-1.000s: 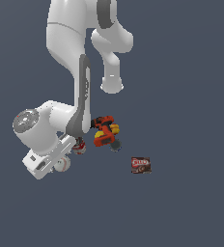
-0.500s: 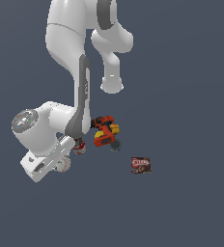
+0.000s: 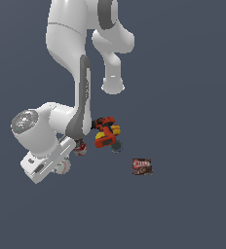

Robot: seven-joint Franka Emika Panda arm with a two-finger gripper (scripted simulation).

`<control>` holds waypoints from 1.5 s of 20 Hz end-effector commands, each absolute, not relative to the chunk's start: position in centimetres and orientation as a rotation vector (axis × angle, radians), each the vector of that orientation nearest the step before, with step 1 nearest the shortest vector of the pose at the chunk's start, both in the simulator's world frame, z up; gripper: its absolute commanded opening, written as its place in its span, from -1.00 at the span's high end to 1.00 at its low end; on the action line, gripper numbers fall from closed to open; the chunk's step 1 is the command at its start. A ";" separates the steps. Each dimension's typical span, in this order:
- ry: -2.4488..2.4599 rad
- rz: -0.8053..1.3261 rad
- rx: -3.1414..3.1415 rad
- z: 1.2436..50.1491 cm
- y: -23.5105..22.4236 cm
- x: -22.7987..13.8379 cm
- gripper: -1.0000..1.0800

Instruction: Pick up a designated object from a clutter of objects.

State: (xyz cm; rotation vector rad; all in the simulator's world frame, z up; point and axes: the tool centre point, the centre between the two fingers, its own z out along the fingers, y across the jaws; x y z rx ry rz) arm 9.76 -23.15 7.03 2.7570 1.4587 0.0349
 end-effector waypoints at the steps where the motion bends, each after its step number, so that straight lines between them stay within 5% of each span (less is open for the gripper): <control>1: 1.457 0.033 2.758 7.0 -23.3 9.6 1.00; 13: 1.458 0.029 2.761 11.0 -22.9 6.9 1.00; 30: 1.462 0.015 2.771 24.0 -21.8 -1.6 1.00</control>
